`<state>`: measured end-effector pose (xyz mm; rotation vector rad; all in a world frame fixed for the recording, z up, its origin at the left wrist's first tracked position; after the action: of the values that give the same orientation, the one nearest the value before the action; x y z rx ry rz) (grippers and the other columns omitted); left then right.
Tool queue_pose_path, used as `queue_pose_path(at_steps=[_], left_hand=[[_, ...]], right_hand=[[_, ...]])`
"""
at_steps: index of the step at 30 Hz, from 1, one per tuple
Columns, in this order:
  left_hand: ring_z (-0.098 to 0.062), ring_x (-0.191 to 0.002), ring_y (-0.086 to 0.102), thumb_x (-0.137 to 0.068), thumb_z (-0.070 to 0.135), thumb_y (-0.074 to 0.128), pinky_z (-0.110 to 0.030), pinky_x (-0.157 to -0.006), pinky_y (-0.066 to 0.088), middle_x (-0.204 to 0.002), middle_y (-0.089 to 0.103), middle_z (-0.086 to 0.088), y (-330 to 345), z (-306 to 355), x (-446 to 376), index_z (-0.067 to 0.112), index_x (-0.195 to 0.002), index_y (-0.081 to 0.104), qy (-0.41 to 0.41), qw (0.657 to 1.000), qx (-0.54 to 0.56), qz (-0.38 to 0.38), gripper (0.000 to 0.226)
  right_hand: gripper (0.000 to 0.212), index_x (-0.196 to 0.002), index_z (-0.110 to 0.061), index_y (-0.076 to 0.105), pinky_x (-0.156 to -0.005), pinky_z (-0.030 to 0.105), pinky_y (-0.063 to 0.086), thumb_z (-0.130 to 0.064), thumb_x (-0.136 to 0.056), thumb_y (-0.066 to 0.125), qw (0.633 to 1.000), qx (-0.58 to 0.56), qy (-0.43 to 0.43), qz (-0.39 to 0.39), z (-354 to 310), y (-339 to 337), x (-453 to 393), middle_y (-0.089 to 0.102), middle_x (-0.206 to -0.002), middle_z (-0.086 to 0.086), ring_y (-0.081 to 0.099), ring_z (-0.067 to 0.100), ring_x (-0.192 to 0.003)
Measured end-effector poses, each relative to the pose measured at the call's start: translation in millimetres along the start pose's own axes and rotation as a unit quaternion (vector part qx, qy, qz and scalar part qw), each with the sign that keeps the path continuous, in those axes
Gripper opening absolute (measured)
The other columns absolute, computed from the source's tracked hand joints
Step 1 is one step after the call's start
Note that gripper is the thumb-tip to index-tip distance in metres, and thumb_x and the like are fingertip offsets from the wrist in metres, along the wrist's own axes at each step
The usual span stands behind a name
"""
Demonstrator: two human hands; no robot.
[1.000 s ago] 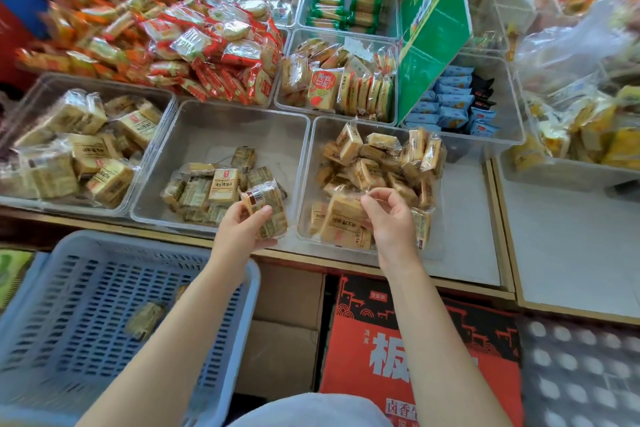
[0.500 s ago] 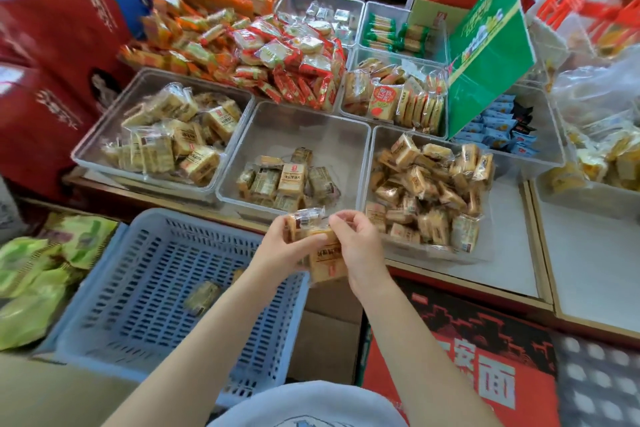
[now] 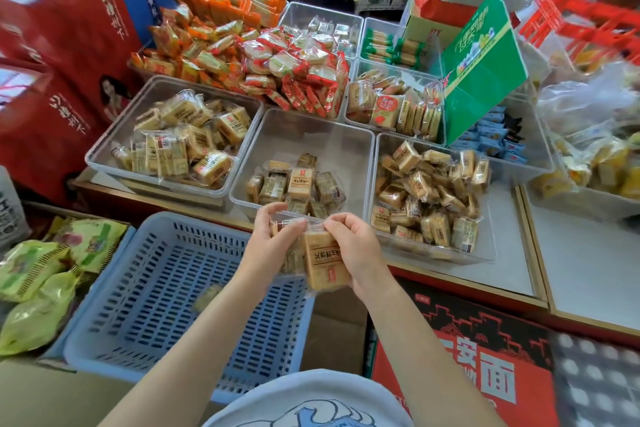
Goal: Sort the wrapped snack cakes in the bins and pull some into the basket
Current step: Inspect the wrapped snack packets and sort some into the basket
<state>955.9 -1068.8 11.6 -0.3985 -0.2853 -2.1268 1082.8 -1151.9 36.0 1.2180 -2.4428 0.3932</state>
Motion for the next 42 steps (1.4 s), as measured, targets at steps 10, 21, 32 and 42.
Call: queue_pose_path(at_steps=[10,21,32,42], left_hand=[[-0.005,-0.089,0.072,-0.102,0.040,0.058,-0.017,-0.069,0.052,-0.093,0.077,0.008,11.8,12.2,4.4,0.032,-0.103,0.073,-0.008,0.995,-0.049,-0.090,0.018],[-0.009,-0.086,0.075,-0.107,0.035,0.050,-0.020,-0.067,0.054,-0.094,0.079,0.000,11.8,11.6,5.7,0.023,-0.114,0.076,-0.014,0.999,-0.001,-0.044,0.029],[-0.004,-0.078,0.073,-0.106,0.039,0.048,-0.021,-0.069,0.051,-0.087,0.079,0.004,6.9,12.8,6.6,0.024,-0.104,0.077,-0.018,0.999,0.003,-0.036,0.032],[-0.016,-0.099,0.075,-0.085,0.030,0.080,-0.031,-0.079,0.061,-0.107,0.078,0.000,7.5,13.4,8.4,0.028,-0.115,0.073,0.012,0.995,0.006,-0.095,0.031]], right_hand=[[0.013,-0.091,-0.021,0.064,-0.078,0.037,0.055,-0.024,-0.102,0.058,0.996,0.032,-0.073,0.049,-9.6,-4.4,1.3,0.067,-0.088,0.002,0.064,0.018,-0.085],[0.024,-0.091,-0.014,0.075,-0.073,0.040,0.060,-0.019,-0.104,0.056,0.998,-0.032,-0.037,0.030,-8.1,-13.0,-0.7,0.077,-0.087,0.004,0.074,0.020,-0.083],[0.022,-0.094,-0.013,0.075,-0.066,0.026,0.058,-0.021,-0.104,0.057,0.997,0.013,-0.073,0.023,-8.5,-14.9,-0.4,0.077,-0.086,-0.001,0.072,0.012,-0.079],[0.016,-0.098,-0.020,0.076,-0.077,0.041,0.063,-0.027,-0.101,0.063,0.995,-0.031,-0.069,0.065,-9.6,-22.0,-1.3,0.077,-0.092,0.001,0.073,0.021,-0.090]])
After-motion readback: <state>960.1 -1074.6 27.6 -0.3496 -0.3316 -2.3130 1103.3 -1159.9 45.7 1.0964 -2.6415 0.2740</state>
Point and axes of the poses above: each hand's wrist, its own x-axis away from the middle knuckle, its own y-axis out of the palm, z = x × y, the point moved 2 cm from there along -x, towards the middle knuckle
